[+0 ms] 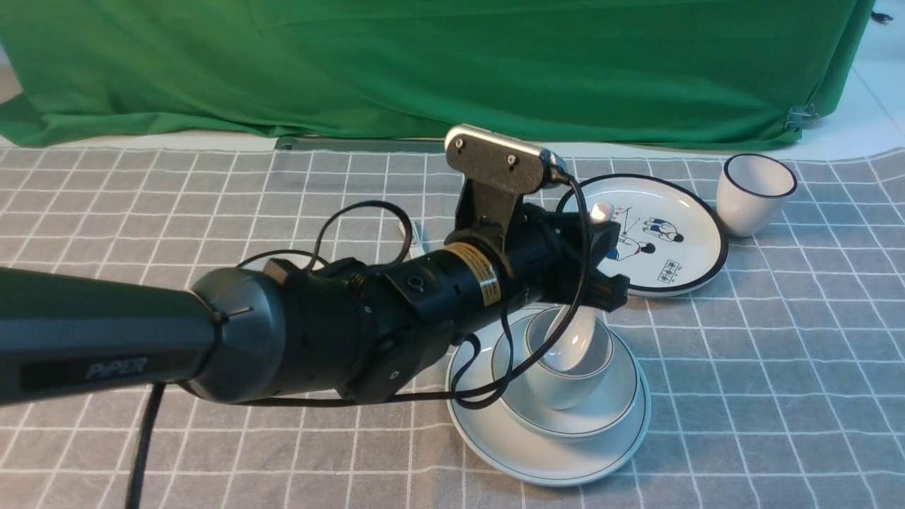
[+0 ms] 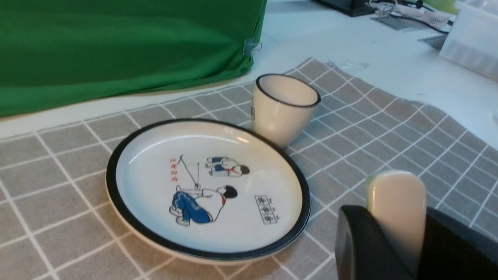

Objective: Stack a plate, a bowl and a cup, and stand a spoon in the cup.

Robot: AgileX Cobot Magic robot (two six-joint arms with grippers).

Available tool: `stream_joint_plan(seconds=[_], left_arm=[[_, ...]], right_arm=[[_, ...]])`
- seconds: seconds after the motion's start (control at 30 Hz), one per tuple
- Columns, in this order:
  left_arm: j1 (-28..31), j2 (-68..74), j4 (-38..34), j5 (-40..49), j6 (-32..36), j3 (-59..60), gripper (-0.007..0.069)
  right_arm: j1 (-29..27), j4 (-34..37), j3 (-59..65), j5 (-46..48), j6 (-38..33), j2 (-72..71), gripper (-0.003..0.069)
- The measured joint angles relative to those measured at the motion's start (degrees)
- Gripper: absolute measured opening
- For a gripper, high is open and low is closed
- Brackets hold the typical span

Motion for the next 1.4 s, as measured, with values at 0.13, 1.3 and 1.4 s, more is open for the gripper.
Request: stream_joint_plan(seconds=[0.13,1.3,1.4], left_arm=[[0.0,0.4,1.0,1.5,-1.2,0.0,0.0141],[0.0,-68.9,6.9,44.7,-8.4,30.6,0.0001],[0.0,-76.2,6.4,43.5,-9.4,37.6,0.0001]], right_arm=[[0.0,-0.1,0.0,-0.6,0.0,0.0,0.0035],[0.0,-8.2,30.2,-54.4,-1.5,-35.9,0.0017],[0.0,-8.4,32.3,-55.7,-1.5,-36.1,0.0023]])
